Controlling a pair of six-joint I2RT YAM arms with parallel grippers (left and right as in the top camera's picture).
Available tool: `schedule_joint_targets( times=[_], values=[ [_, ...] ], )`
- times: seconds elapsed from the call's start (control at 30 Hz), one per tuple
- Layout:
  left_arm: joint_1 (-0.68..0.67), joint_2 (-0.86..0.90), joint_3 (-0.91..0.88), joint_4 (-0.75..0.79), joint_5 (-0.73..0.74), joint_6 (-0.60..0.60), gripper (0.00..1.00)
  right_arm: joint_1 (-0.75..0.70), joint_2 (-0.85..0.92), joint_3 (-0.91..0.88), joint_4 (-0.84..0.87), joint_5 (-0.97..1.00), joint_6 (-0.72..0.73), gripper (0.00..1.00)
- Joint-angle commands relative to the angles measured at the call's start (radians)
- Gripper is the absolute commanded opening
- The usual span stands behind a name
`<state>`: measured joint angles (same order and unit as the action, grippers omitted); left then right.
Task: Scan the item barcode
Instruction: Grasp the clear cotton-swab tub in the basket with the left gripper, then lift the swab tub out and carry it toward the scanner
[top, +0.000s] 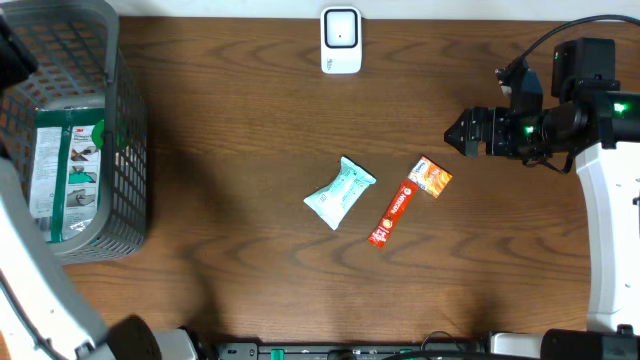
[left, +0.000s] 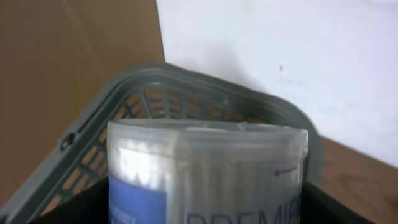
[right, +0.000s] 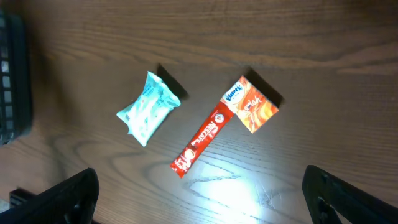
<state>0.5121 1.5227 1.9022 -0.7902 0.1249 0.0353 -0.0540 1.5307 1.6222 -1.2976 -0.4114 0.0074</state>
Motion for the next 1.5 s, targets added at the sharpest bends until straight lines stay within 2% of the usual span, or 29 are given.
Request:
schedule_joint_targets(
  times=[0.0, 0.2, 0.47, 0.93, 1.17, 1.47],
  values=[
    [-0.013, -0.064, 0.010, -0.032, -0.004, -0.040, 0.63, 0.002, -0.001, 0.018, -0.001, -0.005, 0.006, 0.99],
    [-0.016, -0.127, 0.010, -0.149, 0.061, -0.094, 0.63, 0.002, -0.001, 0.018, -0.001, -0.005, 0.006, 0.99],
    [-0.056, -0.185, 0.009, -0.281, 0.250, -0.133, 0.63, 0.002, -0.001, 0.018, -0.001, -0.005, 0.006, 0.99],
    [-0.373, -0.182, -0.040, -0.547, 0.261, -0.122, 0.63, 0.002, -0.001, 0.018, 0.000, -0.005, 0.006, 0.99],
    [-0.544, -0.182, -0.163, -0.551, 0.259, -0.119, 0.63, 0.002, -0.001, 0.018, -0.001, -0.005, 0.006, 0.99],
    [-0.656, -0.181, -0.393, -0.460, 0.260, -0.124, 0.63, 0.002, -0.001, 0.018, 0.000, -0.005, 0.006, 0.99]
  ],
)
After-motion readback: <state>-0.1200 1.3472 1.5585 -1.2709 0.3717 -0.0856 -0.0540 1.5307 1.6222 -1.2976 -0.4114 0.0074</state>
